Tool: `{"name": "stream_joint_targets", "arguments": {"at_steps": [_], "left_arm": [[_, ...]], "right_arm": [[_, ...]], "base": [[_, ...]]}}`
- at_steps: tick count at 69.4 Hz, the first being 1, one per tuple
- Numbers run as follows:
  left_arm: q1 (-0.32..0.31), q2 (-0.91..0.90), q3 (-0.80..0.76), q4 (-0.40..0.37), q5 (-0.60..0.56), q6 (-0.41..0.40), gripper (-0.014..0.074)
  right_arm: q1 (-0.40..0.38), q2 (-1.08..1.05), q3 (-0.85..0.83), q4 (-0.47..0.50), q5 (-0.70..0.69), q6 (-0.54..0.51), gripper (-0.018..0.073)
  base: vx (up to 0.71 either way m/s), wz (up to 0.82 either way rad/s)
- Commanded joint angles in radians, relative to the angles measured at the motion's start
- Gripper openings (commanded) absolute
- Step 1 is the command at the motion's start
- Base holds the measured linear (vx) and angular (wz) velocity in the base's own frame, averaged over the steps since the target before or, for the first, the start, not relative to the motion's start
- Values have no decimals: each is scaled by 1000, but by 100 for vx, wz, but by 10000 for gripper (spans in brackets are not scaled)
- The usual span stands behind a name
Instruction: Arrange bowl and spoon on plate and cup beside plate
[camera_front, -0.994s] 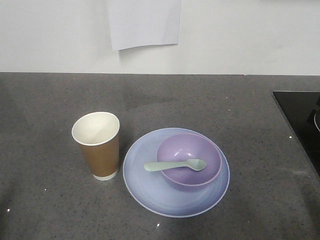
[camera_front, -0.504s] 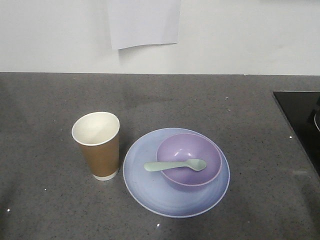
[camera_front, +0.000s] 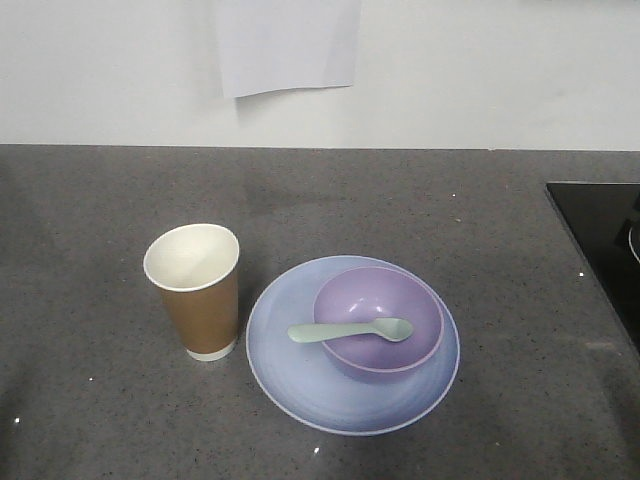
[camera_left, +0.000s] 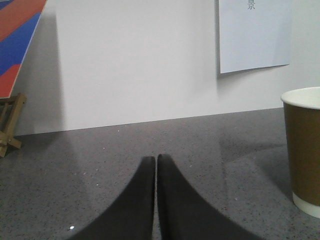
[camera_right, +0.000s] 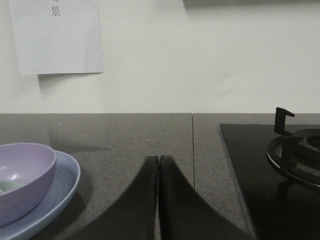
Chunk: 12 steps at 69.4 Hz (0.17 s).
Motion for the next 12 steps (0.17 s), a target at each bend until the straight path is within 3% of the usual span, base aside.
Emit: {"name": "stream_joint_targets", "arguments": {"at_steps": [1,12], "left_arm": [[0,-15,-8,-6,-72,-6,-6],[0,-15,-8,-6,-72,-6,-6]], "right_arm": [[-6,-7,4,-2,-81,-13,-11],[-6,-7,4,-2,-81,-13,-11]], "base": [[0,0],[0,0]]}}
